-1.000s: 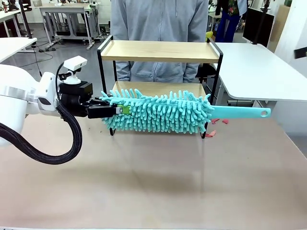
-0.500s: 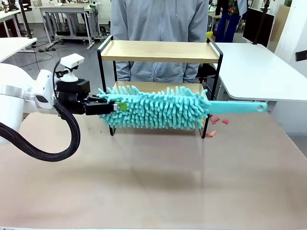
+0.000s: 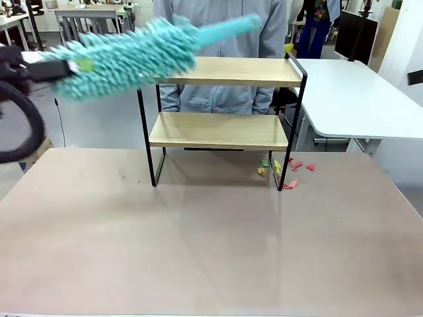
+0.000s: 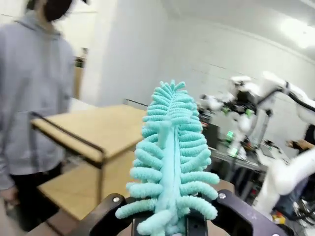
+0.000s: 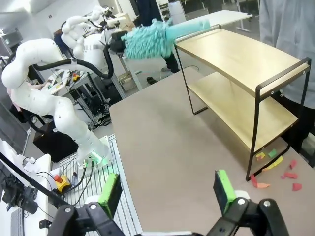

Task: Clean the shelf.
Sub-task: Hand the Duster back to the human.

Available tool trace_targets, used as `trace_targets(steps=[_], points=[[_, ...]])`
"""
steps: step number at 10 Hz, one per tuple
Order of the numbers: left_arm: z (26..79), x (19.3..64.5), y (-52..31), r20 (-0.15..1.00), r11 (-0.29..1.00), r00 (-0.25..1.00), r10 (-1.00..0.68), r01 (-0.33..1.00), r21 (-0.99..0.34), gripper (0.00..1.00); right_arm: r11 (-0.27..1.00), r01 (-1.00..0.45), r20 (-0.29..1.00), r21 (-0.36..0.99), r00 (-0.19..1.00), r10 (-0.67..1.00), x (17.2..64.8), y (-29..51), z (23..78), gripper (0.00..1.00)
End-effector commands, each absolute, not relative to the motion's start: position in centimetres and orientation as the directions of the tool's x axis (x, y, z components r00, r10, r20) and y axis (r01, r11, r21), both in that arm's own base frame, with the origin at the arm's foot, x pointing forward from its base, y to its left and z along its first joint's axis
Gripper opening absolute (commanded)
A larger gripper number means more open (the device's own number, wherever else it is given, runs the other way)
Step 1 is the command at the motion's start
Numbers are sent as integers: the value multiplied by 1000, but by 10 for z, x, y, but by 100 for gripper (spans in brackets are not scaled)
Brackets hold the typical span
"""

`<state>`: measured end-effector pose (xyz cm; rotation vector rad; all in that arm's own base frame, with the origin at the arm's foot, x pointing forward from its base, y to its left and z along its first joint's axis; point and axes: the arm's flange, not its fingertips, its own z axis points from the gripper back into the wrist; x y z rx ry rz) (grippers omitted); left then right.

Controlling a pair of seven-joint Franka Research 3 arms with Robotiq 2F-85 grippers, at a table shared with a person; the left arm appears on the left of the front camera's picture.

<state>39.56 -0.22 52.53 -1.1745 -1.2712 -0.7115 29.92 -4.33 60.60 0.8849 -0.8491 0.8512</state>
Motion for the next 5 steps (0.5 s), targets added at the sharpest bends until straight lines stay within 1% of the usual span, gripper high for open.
trace_targets(steps=[1, 2, 3, 5], points=[[546, 390, 28, 954, 519, 191, 231, 805, -287, 17, 366, -887, 890, 281, 383, 247, 301, -43, 609, 100], [549, 388, 50, 933, 603, 221, 284, 715, -353, 17, 366, -887, 890, 281, 383, 247, 301, -43, 609, 100], [545, 388, 73, 926, 728, 214, 312, 572, -378, 17, 366, -887, 890, 281, 383, 247, 301, -43, 609, 100], [535, 385, 100, 916, 830, 198, 349, 389, -400, 17, 366, -887, 890, 281, 383, 247, 301, -43, 609, 100]])
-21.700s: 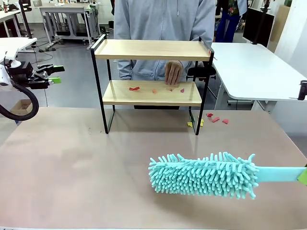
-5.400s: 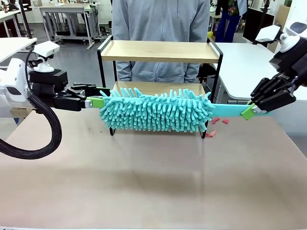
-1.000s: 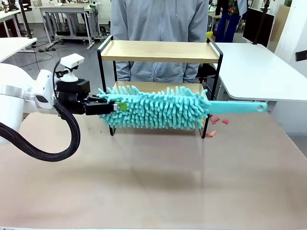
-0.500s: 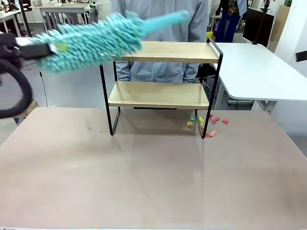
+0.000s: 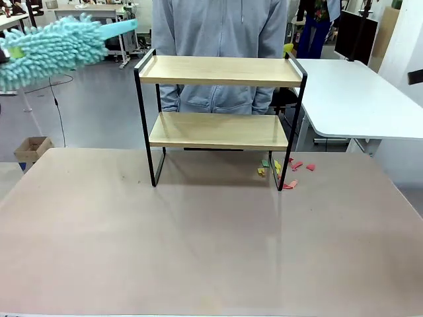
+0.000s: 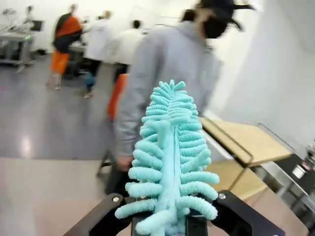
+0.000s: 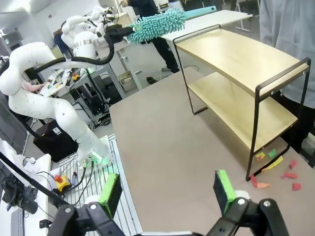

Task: Clean the shelf.
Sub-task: Hand the Duster back to the human.

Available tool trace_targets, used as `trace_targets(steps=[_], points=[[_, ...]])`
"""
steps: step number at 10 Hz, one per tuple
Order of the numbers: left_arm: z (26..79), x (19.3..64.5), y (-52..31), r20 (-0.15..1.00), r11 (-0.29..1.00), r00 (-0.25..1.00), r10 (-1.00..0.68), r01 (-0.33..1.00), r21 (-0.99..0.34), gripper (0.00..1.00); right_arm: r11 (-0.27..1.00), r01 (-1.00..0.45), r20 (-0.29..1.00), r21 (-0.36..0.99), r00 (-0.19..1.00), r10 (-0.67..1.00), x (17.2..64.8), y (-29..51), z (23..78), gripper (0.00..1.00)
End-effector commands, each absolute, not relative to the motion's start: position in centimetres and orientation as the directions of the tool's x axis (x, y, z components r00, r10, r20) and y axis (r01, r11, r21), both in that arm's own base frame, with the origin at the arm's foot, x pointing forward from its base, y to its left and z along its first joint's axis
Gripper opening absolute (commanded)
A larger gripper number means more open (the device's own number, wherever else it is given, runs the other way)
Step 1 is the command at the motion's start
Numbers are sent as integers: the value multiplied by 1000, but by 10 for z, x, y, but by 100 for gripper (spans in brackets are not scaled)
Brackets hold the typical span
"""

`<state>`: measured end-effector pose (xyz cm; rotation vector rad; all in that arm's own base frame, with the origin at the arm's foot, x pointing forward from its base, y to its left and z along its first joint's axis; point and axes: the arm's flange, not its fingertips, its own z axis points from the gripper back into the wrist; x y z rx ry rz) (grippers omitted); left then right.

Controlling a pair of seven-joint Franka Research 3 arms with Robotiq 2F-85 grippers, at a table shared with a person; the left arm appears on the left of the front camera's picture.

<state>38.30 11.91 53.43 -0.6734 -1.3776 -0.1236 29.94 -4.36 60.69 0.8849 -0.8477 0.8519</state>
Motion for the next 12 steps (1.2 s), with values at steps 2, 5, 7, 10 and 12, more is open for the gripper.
trace_targets(steps=[2, 5, 7, 10, 12], points=[[524, 387, 110, 918, 883, 193, 345, 264, -388, 17, 366, -887, 890, 281, 383, 247, 301, -43, 609, 100], [501, 392, 112, 931, 924, 192, 311, 167, -343, 17, 366, -887, 890, 281, 383, 247, 301, -43, 609, 100], [458, 396, 96, 923, 929, 248, 295, 153, -338, 17, 366, -887, 890, 281, 383, 247, 301, -43, 609, 100], [425, 386, 75, 917, 938, 287, 275, 130, -322, 17, 366, -887, 890, 281, 383, 247, 301, -43, 609, 100], [428, 387, 82, 901, 922, 321, 292, 155, -354, 17, 366, -887, 890, 281, 383, 247, 301, -43, 609, 100]])
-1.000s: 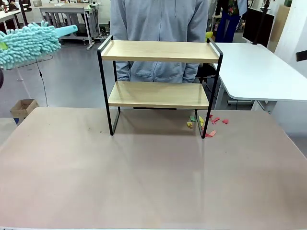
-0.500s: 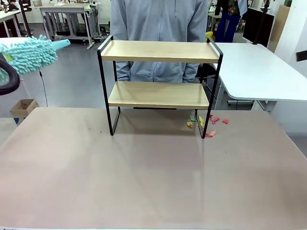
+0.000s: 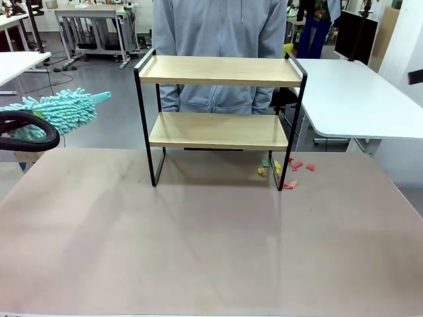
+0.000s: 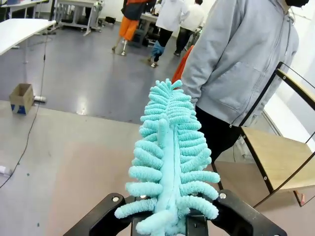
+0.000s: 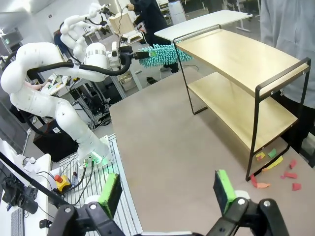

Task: Clean the shelf.
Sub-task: Hand the Duster back to the human.

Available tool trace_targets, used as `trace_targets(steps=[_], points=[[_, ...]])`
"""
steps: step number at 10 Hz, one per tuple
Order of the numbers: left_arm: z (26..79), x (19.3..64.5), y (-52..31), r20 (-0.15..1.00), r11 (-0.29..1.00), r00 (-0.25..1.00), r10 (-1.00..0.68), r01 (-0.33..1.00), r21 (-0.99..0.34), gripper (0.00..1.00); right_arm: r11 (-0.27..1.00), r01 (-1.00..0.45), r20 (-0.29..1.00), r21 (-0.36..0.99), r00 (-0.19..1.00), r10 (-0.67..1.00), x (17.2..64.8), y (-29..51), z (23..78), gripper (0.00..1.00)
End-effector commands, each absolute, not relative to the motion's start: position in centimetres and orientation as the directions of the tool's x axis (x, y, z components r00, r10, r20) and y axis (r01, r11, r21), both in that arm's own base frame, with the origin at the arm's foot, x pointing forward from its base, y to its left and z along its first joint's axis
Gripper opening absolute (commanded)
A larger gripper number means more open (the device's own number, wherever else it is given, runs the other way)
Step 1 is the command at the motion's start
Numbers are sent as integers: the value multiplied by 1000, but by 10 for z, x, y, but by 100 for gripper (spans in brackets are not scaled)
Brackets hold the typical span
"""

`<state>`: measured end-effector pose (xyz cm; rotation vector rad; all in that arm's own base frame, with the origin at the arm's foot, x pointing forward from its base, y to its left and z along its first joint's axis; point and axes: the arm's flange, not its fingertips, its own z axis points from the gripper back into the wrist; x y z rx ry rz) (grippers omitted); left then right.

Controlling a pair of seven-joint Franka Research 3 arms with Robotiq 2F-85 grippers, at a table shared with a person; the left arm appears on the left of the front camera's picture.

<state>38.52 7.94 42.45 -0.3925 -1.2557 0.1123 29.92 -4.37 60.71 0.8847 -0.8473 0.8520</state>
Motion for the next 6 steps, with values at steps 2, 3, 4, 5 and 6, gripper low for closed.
trace_targets(steps=[2, 3, 4, 5, 6], points=[[428, 387, 82, 901, 922, 321, 292, 155, -354, 17, 366, -887, 890, 281, 383, 247, 301, -43, 609, 100], [428, 387, 82, 901, 922, 321, 292, 155, -354, 17, 366, -887, 890, 281, 383, 247, 301, -43, 609, 100], [428, 387, 82, 901, 922, 321, 292, 155, -354, 17, 366, -887, 890, 281, 383, 247, 301, -43, 609, 100], [428, 387, 82, 901, 922, 321, 292, 155, -354, 17, 366, -887, 890, 281, 383, 247, 301, -43, 609, 100], [428, 387, 82, 901, 922, 321, 292, 155, -354, 17, 366, -887, 890, 281, 383, 247, 301, -43, 609, 100]])
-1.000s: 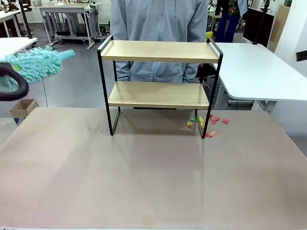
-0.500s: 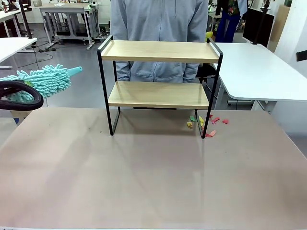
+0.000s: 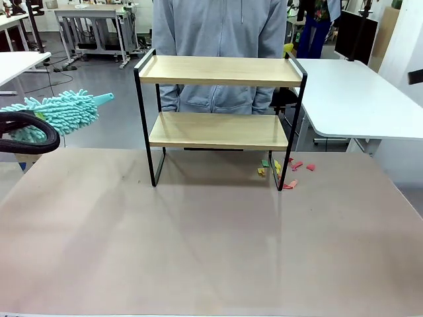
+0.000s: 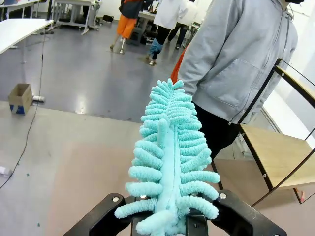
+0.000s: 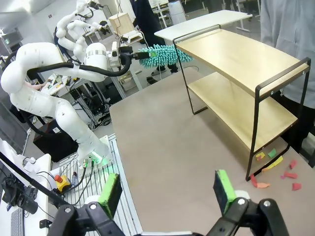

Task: Clean the shelf.
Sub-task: Hand the Duster back to the human.

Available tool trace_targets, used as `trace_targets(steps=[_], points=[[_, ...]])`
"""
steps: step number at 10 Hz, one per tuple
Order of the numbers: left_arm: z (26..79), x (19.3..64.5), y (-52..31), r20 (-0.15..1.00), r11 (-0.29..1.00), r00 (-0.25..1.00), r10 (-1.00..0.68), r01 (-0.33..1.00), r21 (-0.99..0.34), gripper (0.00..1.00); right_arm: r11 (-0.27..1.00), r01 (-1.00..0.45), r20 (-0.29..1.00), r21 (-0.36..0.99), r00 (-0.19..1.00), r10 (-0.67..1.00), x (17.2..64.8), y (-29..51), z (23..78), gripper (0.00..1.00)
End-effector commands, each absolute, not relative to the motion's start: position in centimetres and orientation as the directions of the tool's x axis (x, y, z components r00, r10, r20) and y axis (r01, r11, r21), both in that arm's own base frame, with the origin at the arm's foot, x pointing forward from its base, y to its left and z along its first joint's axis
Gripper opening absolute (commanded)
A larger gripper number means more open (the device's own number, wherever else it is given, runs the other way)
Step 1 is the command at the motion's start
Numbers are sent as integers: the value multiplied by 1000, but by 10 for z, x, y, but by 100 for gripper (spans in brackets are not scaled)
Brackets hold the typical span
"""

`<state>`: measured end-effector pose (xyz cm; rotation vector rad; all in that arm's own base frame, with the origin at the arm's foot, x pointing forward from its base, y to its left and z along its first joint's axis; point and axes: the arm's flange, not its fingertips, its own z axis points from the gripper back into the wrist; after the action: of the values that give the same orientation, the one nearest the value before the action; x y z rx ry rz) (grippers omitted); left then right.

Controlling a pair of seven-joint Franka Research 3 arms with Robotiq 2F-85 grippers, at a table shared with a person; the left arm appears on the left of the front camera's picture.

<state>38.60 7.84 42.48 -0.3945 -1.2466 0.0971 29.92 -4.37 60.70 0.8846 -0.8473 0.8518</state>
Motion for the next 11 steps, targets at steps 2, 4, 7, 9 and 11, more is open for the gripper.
trace_targets(steps=[2, 4, 7, 9, 11], points=[[428, 387, 82, 901, 922, 321, 292, 155, -354, 17, 366, -887, 890, 281, 383, 247, 301, -43, 609, 100], [428, 387, 82, 901, 922, 321, 292, 155, -354, 17, 366, -887, 890, 281, 383, 247, 301, -43, 609, 100], [428, 387, 82, 901, 922, 321, 292, 155, -354, 17, 366, -887, 890, 281, 383, 247, 301, -43, 609, 100], [428, 387, 82, 901, 922, 321, 292, 155, -354, 17, 366, -887, 890, 281, 383, 247, 301, -43, 609, 100], [428, 387, 82, 901, 922, 321, 292, 155, -354, 17, 366, -887, 890, 281, 383, 247, 301, -43, 609, 100]])
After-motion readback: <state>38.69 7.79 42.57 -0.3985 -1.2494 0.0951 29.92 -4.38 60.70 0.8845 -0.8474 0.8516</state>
